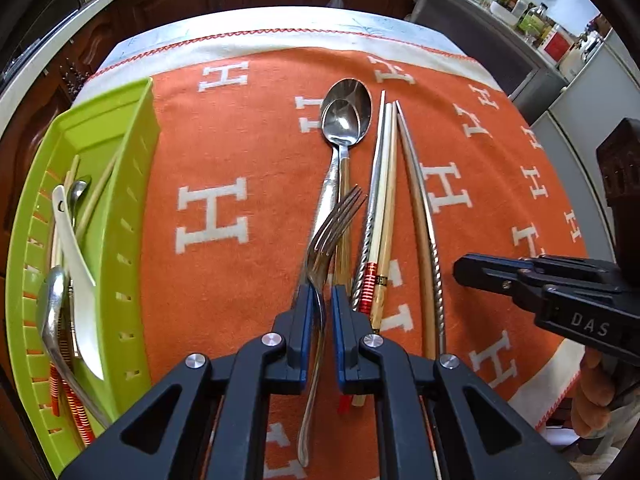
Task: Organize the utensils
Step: 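Move the left tool over the metal fork and grasp it, then lower the fork into the tray with the left tool while the right tool grasps a thin metal chopstick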
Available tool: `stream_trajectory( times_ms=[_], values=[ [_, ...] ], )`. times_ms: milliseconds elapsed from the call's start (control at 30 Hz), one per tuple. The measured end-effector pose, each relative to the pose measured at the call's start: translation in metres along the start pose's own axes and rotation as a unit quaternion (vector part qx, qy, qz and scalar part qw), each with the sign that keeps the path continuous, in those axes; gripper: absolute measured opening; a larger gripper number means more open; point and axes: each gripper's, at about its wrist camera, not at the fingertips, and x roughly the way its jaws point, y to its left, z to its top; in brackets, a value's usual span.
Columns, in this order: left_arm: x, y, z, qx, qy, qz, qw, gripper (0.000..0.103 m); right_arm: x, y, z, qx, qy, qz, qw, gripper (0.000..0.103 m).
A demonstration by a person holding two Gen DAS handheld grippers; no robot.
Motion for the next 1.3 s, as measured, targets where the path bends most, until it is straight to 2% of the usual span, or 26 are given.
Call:
stream_trajectory(
  times_ms=[267,567,733,933,1000,1167,1233,1300],
  values=[
    [-0.004,0.008,-0.004,-0.018,-0.014,-0.008,0.9997,0.0,0.001,0.001,0.001,0.002,-0.002,-0.007,1.0,0.007],
    [-0.035,0.03,-0.005,-0.053,-0.032,-0.032,0.9976,0.0,0.006,0.0,0.015,0.019,-0.003,-0.015,1.0,0.008],
    [-0.065,0.048,-0.004,-0.073,-0.055,-0.023,0.9955,0.0,0.011,0.009,0.021,0.012,-0.008,-0.03,0.999,0.01],
    [-0.104,0.068,0.001,-0.093,-0.088,0.008,0.9917,0.0,0.013,0.019,0.023,0.007,-0.009,-0.042,0.999,0.018],
    [-0.116,0.076,0.002,-0.098,-0.098,0.023,0.9902,0.0,0.014,0.022,0.023,-0.002,-0.014,-0.058,0.998,0.018],
    [-0.143,0.098,-0.001,-0.12,-0.115,0.019,0.986,0.002,0.016,0.037,0.021,-0.031,-0.02,-0.102,0.994,0.018],
    [-0.155,0.106,-0.003,-0.123,-0.125,0.021,0.9843,0.002,0.017,0.038,0.02,-0.037,-0.017,-0.103,0.994,0.018],
    [-0.167,0.109,-0.004,-0.12,-0.136,0.041,0.9825,0.001,0.016,0.037,0.018,-0.037,-0.017,-0.103,0.994,0.017]
  ],
)
